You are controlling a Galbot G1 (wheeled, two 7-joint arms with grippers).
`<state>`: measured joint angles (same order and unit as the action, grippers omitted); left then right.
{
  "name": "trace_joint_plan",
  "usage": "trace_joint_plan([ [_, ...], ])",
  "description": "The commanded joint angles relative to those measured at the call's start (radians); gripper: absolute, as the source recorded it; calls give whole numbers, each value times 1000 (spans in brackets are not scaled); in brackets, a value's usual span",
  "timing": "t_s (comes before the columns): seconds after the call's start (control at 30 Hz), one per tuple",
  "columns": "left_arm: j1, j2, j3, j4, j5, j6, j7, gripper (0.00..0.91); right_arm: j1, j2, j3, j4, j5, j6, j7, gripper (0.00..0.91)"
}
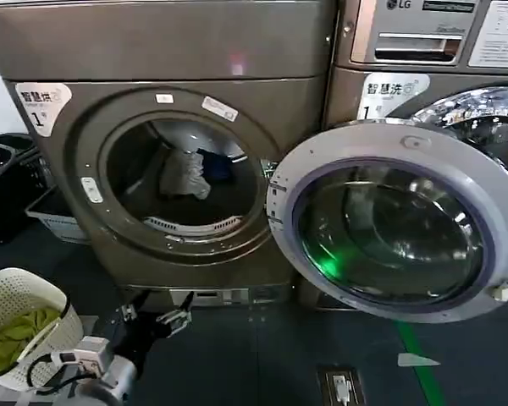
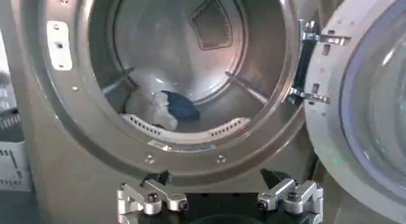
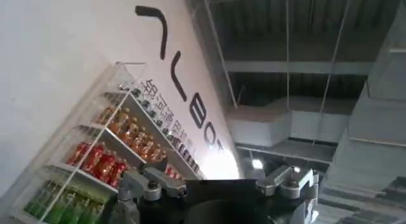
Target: Grasp the clothes from the dryer.
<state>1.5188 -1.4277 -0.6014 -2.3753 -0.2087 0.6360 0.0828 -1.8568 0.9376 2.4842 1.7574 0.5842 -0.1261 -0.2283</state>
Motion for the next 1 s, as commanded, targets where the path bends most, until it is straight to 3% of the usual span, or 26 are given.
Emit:
trace_joint_plan([
  [0.03,0,1,-1,-2,0,0,0,907,0,0,-1,2,1,2,-1,907],
  [1.0,-22,5,-10,0,-9,3,0,907,-10,0,29,-20,-41,-1,-7,907],
])
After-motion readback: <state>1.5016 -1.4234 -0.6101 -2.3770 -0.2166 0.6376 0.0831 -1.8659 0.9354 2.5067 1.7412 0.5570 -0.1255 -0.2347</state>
